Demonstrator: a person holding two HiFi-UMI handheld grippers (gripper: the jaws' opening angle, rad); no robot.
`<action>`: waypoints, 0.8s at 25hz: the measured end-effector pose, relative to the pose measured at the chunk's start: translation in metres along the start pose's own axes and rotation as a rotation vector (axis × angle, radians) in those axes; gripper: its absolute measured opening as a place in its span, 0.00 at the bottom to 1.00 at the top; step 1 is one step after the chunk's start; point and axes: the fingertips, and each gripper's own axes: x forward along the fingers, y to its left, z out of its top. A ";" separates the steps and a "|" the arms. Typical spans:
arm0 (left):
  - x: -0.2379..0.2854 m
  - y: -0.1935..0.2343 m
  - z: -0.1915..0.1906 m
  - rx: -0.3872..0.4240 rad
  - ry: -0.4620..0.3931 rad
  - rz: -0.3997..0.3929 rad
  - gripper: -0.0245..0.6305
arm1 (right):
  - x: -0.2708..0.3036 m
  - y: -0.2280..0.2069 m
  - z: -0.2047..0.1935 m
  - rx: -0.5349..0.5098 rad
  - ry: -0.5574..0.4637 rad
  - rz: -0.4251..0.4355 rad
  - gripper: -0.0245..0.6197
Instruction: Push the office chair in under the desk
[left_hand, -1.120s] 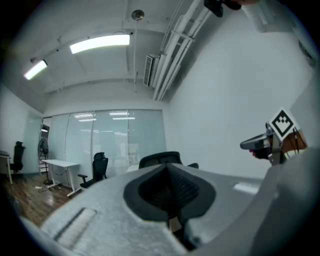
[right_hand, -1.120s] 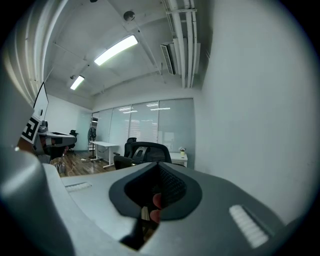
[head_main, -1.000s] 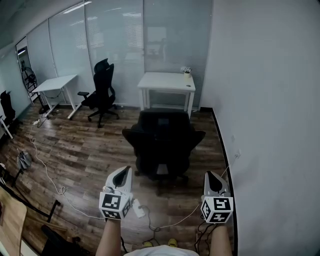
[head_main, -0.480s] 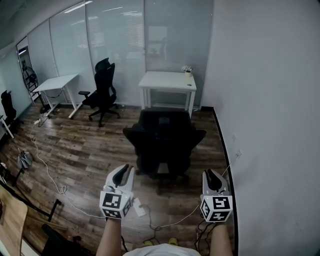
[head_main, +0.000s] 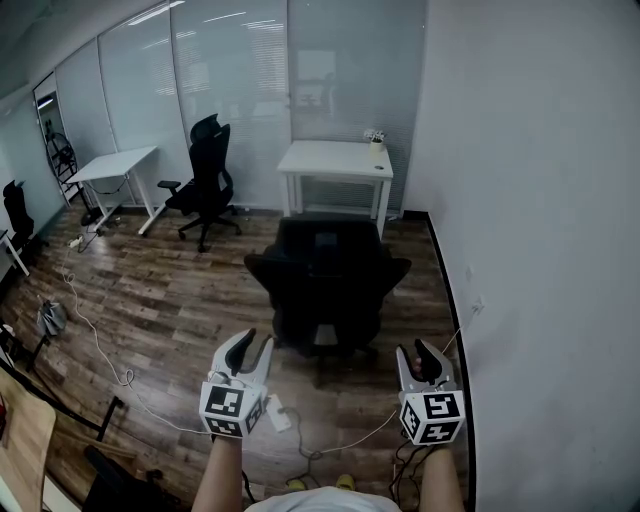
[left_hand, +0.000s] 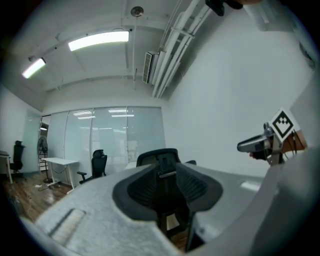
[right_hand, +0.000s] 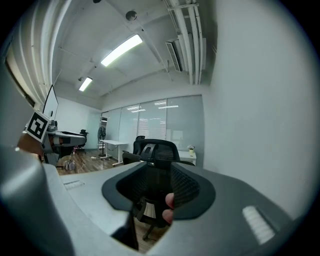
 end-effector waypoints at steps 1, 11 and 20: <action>0.002 -0.002 0.000 0.001 0.003 0.000 0.23 | 0.001 -0.002 0.000 0.003 0.001 0.001 0.23; 0.033 -0.024 -0.003 0.023 0.025 0.024 0.23 | 0.016 -0.039 -0.009 -0.005 0.001 0.059 0.23; 0.066 -0.028 -0.009 0.038 0.052 0.051 0.23 | 0.049 -0.063 -0.014 -0.021 0.002 0.126 0.23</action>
